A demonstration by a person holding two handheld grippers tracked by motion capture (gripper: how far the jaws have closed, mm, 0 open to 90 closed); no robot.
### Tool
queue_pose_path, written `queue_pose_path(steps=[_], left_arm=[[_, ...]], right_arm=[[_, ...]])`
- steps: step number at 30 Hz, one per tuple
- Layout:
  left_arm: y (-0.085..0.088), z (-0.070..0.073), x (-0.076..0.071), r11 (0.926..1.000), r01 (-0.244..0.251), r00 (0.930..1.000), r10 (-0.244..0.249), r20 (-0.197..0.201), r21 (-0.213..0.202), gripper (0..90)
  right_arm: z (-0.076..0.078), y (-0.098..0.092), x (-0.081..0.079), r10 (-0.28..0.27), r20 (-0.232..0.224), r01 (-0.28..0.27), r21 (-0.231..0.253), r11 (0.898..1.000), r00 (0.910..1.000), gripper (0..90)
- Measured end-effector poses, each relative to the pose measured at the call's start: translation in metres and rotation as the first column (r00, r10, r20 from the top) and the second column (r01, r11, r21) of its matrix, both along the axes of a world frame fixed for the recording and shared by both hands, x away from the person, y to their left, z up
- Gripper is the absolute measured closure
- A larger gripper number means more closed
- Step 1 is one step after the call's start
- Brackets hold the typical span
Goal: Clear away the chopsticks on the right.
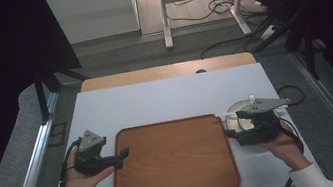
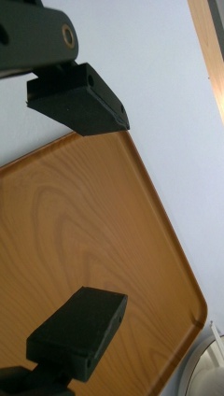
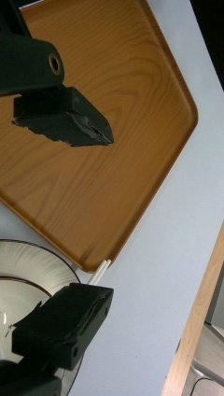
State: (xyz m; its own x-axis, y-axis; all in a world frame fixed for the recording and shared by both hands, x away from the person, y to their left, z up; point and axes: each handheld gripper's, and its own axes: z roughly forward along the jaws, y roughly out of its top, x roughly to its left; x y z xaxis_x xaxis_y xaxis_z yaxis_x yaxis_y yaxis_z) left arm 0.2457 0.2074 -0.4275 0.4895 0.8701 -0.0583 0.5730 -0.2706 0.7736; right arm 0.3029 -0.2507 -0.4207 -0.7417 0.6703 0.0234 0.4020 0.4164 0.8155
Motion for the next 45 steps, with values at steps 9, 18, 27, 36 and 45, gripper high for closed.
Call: queue_pose_path(steps=[9, 18, 27, 36, 45], left_arm=[[-0.001, -0.001, 0.000, 0.9999, 0.008, 0.9999, -0.008, -0.007, 0.013, 15.0], [-0.004, -0.006, -0.002, 0.9991, 0.019, 0.9996, -0.018, -0.022, 0.037, 15.6], [0.000, -0.003, -0.001, 0.9994, 0.013, 0.9999, -0.013, -0.009, 0.032, 15.4], [0.001, -0.009, 0.003, 0.9987, 0.006, 0.9998, -0.005, -0.020, 0.050, 15.1], [-0.003, -0.013, 0.004, 0.9982, 0.021, 0.9994, -0.019, -0.029, 0.057, 14.9]], right_arm=[[-0.001, 0.004, 0.001, 0.008, -0.015, -0.008, -0.020, 1.000, 0.9999, 21.9], [0.005, 0.008, 0.000, 0.006, -0.013, -0.006, -0.035, 0.999, 0.9999, 22.8], [0.011, 0.004, 0.004, 0.014, -0.015, -0.014, -0.025, 1.000, 0.9998, 26.6], [0.024, -0.008, 0.011, -0.021, -0.002, 0.021, -0.035, 0.999, 0.9998, 32.6], [0.038, -0.034, 0.016, -0.098, 0.015, 0.099, -0.046, 0.994, 0.9950, 39.0]])
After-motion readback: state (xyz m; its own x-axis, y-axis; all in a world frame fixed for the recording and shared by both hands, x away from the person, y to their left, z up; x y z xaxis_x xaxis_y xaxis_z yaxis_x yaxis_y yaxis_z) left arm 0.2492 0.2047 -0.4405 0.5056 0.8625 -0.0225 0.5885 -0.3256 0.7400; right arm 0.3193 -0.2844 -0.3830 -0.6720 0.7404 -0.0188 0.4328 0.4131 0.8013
